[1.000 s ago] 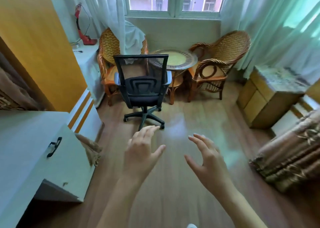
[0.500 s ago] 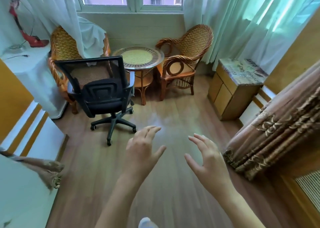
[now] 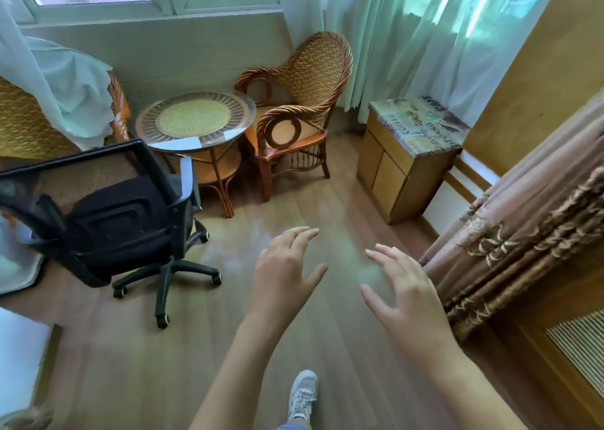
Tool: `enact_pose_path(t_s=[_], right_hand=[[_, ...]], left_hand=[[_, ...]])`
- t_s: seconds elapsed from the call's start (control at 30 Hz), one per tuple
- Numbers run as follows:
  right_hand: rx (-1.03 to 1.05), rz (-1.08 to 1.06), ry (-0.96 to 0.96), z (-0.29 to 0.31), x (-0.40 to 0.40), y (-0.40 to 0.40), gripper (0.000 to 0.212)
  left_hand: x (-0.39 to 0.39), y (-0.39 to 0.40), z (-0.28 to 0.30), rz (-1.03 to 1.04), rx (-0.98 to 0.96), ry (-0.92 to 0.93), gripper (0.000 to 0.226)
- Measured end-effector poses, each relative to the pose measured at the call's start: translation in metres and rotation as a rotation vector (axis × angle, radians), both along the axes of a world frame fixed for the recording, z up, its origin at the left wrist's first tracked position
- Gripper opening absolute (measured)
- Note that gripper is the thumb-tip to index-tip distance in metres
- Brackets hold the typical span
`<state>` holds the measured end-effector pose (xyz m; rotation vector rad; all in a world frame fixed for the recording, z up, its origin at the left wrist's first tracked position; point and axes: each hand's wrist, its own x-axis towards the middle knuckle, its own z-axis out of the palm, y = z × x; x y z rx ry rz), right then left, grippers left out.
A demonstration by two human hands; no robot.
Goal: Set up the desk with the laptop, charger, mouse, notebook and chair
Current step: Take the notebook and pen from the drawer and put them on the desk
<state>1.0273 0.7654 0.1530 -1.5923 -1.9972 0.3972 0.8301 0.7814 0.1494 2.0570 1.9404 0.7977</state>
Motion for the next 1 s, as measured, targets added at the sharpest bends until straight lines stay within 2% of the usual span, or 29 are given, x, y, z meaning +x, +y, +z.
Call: enact_pose_path(t_s=[0.6, 1.0], right_hand=[[-0.052, -0.145, 0.052, -0.003, 0.02, 0.255, 0.049], [-0.133, -0.047, -0.007, -0.025, 0.07, 0.453, 0.049]], left_hand=[[0.022, 0.275, -0.009, -0.144, -0.028, -0.011, 0.057], [0.074, 0.473, -0.016, -0.113, -0.075, 0.049, 0.057]])
